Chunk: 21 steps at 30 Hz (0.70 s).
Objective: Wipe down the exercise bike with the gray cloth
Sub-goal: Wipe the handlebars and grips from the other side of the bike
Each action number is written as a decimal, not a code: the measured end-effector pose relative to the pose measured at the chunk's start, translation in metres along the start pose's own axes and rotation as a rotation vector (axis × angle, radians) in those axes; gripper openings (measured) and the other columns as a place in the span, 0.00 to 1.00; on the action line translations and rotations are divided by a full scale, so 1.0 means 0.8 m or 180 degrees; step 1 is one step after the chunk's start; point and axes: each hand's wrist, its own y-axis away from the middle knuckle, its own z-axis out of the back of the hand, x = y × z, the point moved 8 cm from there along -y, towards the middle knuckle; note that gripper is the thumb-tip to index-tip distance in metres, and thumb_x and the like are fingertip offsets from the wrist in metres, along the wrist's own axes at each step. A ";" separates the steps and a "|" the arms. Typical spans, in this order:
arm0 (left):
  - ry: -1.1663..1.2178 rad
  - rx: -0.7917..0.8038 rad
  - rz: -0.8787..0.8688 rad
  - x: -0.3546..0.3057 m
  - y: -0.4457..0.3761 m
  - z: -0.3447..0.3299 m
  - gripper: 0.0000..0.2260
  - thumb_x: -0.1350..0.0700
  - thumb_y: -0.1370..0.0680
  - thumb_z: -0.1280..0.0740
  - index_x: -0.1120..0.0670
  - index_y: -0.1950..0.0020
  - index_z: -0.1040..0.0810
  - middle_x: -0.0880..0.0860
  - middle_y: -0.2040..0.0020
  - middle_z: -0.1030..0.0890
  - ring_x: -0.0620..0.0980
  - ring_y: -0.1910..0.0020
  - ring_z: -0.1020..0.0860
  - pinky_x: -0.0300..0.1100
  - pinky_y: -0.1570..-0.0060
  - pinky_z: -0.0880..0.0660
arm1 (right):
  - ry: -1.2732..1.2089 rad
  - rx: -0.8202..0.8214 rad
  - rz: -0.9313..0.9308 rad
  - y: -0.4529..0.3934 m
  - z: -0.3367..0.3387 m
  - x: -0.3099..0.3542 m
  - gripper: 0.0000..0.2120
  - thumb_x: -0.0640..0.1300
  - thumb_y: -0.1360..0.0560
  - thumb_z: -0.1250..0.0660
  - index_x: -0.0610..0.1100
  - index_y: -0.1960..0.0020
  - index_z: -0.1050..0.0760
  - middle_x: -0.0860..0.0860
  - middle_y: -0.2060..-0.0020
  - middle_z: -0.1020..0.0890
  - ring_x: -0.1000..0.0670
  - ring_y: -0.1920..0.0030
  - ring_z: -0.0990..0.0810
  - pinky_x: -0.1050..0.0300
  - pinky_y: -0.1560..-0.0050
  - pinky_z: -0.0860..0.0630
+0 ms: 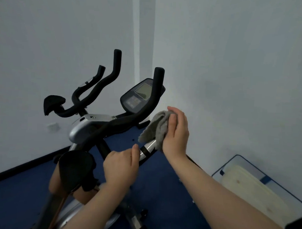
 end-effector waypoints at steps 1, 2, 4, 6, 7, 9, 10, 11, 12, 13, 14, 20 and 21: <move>0.0023 -0.0049 -0.0004 -0.001 0.000 0.002 0.25 0.52 0.21 0.41 0.54 0.79 0.31 0.48 0.83 0.37 0.53 0.85 0.33 0.34 0.74 0.53 | -0.0186 0.0005 -0.0258 -0.009 0.001 -0.006 0.15 0.50 0.17 0.49 0.53 0.47 0.23 0.59 0.52 0.20 0.64 0.50 0.23 0.71 0.50 0.28; 0.0045 -0.0051 0.0006 0.000 0.001 0.001 0.25 0.51 0.21 0.44 0.54 0.79 0.31 0.49 0.83 0.36 0.53 0.84 0.33 0.34 0.75 0.52 | -0.0435 -0.0037 -0.0560 -0.015 0.003 -0.011 0.16 0.50 0.16 0.49 0.54 0.53 0.23 0.61 0.58 0.19 0.64 0.56 0.22 0.70 0.56 0.27; 0.0094 0.0003 0.0092 0.004 0.003 -0.005 0.29 0.46 0.20 0.51 0.56 0.77 0.29 0.51 0.82 0.31 0.54 0.81 0.30 0.38 0.75 0.46 | -0.0831 -0.0131 -0.0976 -0.012 0.002 -0.019 0.17 0.50 0.16 0.47 0.56 0.60 0.24 0.61 0.64 0.19 0.63 0.61 0.21 0.69 0.61 0.27; 0.0156 0.0015 0.0174 0.010 0.004 -0.010 0.31 0.43 0.21 0.55 0.56 0.75 0.26 0.53 0.80 0.28 0.55 0.78 0.28 0.41 0.74 0.39 | -0.0985 -0.0153 -0.1009 0.009 -0.003 -0.022 0.12 0.52 0.17 0.46 0.56 0.48 0.24 0.62 0.54 0.19 0.64 0.52 0.21 0.69 0.55 0.25; 0.0155 0.0014 0.0193 0.010 0.003 -0.010 0.32 0.43 0.21 0.56 0.56 0.75 0.26 0.53 0.80 0.28 0.55 0.77 0.28 0.41 0.74 0.38 | -0.0976 -0.0140 -0.0978 0.021 -0.007 -0.025 0.11 0.53 0.17 0.45 0.56 0.40 0.27 0.61 0.46 0.20 0.63 0.45 0.22 0.68 0.48 0.25; 0.0097 -0.0003 0.0138 0.007 0.004 -0.007 0.31 0.44 0.21 0.55 0.56 0.76 0.27 0.53 0.80 0.28 0.55 0.78 0.28 0.40 0.74 0.42 | -0.0891 -0.0175 -0.0962 0.035 -0.009 -0.024 0.12 0.53 0.17 0.45 0.56 0.35 0.31 0.58 0.40 0.23 0.61 0.41 0.24 0.68 0.44 0.26; 0.0072 -0.0056 0.0057 0.004 0.003 -0.005 0.30 0.45 0.21 0.53 0.55 0.77 0.28 0.53 0.81 0.29 0.55 0.79 0.29 0.38 0.75 0.46 | -0.0860 -0.0181 -0.1027 0.026 -0.011 -0.024 0.10 0.54 0.17 0.45 0.55 0.38 0.30 0.57 0.44 0.22 0.60 0.44 0.23 0.70 0.48 0.26; 0.0065 -0.0124 -0.0005 0.002 0.002 -0.002 0.28 0.47 0.20 0.51 0.56 0.78 0.29 0.52 0.82 0.30 0.55 0.81 0.30 0.36 0.75 0.50 | -0.0834 -0.0156 -0.1120 0.013 -0.011 -0.024 0.09 0.55 0.18 0.45 0.54 0.43 0.29 0.57 0.49 0.20 0.60 0.49 0.21 0.70 0.53 0.26; 0.0078 -0.0159 -0.0016 0.003 0.001 0.000 0.28 0.48 0.20 0.49 0.56 0.78 0.30 0.53 0.82 0.31 0.55 0.82 0.31 0.35 0.74 0.52 | -0.0788 -0.0112 -0.1187 -0.004 -0.010 -0.022 0.10 0.55 0.17 0.45 0.53 0.48 0.28 0.57 0.54 0.20 0.59 0.53 0.21 0.68 0.55 0.25; 0.0098 -0.0133 0.0018 0.004 0.001 -0.001 0.28 0.48 0.21 0.49 0.56 0.78 0.30 0.53 0.82 0.31 0.55 0.82 0.31 0.36 0.73 0.51 | -0.0759 -0.0071 -0.1230 -0.018 -0.006 -0.021 0.12 0.55 0.17 0.45 0.51 0.50 0.27 0.56 0.57 0.20 0.58 0.55 0.21 0.65 0.55 0.25; 0.0119 -0.0116 0.0046 0.004 0.002 -0.002 0.28 0.47 0.21 0.50 0.56 0.78 0.29 0.53 0.82 0.30 0.55 0.81 0.30 0.37 0.73 0.50 | -0.0803 -0.0110 -0.1245 -0.026 -0.002 -0.019 0.13 0.53 0.17 0.45 0.50 0.52 0.26 0.56 0.58 0.20 0.57 0.55 0.21 0.62 0.54 0.24; 0.0177 -0.0154 -0.0103 0.001 0.001 -0.003 0.27 0.49 0.20 0.48 0.55 0.78 0.31 0.52 0.83 0.33 0.54 0.84 0.32 0.37 0.74 0.45 | -0.1246 -0.0489 -0.1589 0.068 -0.014 -0.049 0.15 0.55 0.16 0.48 0.53 0.41 0.25 0.59 0.53 0.17 0.58 0.51 0.18 0.64 0.53 0.22; 0.0163 -0.0182 -0.0134 0.001 0.001 -0.002 0.27 0.49 0.20 0.47 0.55 0.78 0.31 0.52 0.83 0.33 0.54 0.84 0.33 0.37 0.74 0.46 | -0.1260 -0.0397 -0.1597 0.070 -0.019 -0.047 0.15 0.55 0.16 0.49 0.55 0.41 0.26 0.59 0.53 0.17 0.60 0.51 0.19 0.63 0.53 0.23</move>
